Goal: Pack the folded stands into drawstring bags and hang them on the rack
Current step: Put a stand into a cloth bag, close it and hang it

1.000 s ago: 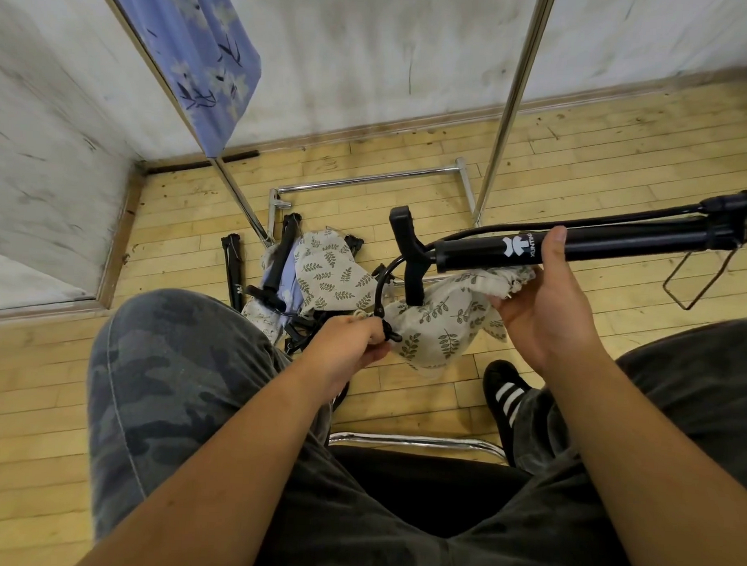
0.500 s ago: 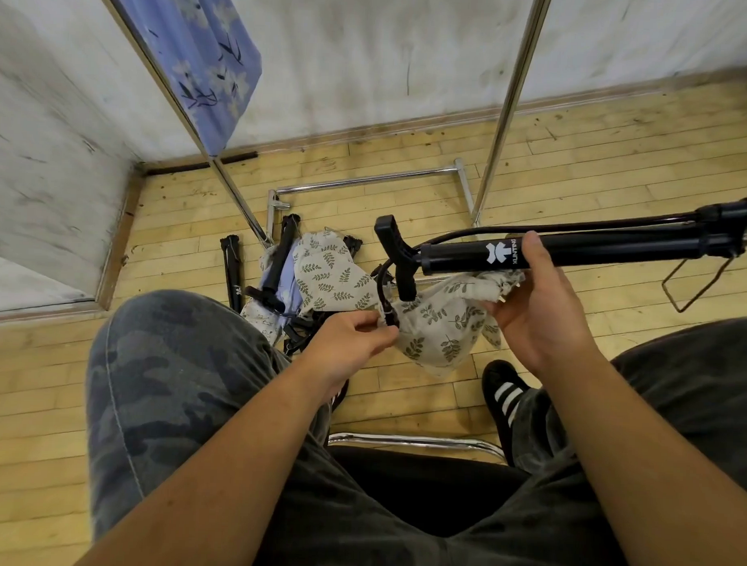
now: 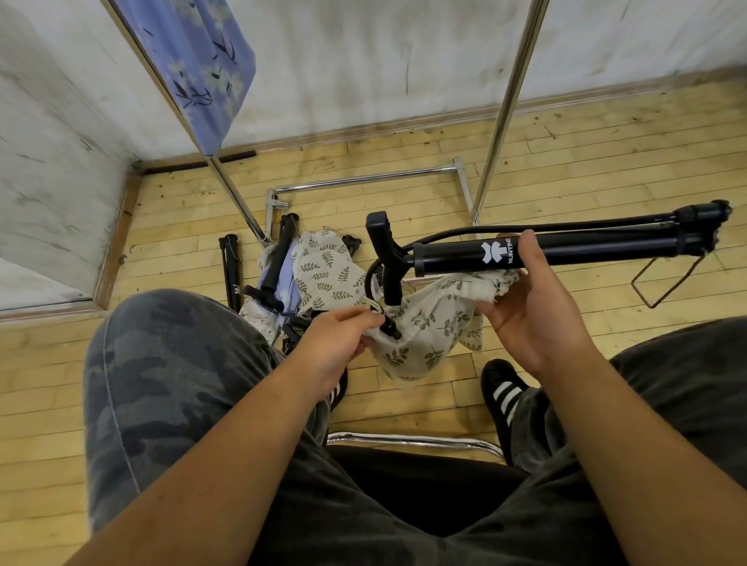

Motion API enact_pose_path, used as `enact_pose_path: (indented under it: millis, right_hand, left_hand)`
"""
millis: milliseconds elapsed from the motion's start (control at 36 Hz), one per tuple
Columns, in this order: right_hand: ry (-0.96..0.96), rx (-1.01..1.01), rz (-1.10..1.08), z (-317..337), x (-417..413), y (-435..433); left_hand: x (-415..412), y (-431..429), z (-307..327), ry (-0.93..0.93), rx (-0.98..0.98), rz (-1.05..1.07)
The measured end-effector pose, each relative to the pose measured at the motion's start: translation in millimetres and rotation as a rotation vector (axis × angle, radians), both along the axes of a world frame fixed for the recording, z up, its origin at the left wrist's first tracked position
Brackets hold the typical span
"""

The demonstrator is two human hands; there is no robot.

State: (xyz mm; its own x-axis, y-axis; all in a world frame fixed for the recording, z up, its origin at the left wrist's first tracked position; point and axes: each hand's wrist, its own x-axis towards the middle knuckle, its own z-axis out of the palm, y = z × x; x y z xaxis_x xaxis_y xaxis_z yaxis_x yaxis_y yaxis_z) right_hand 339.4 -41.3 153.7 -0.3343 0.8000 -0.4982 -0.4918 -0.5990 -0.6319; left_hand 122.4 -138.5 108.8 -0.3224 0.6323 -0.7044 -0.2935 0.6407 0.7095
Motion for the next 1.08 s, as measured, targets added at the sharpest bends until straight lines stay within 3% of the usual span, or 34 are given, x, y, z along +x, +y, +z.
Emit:
enact_pose_path:
  millis: [194,528,1083]
  right_hand:
    - [-0.003,0.029,0.051,0.7,-1.2,-2.6]
    - [0.019,0.002,-0.001,-4.4,1.5,2.5]
    - [-0.062,0.039,-0.006,-5.2,-0.1,4.3]
  left_hand:
    - [-5.2,-3.8,-9.9,0.226,0.017,-0.052]
    - [-1.4,-2.8,-2.0,0.327,0.047,-0.045]
    - [-1.6,3.1,11.7,-0.008,0.121,0.208]
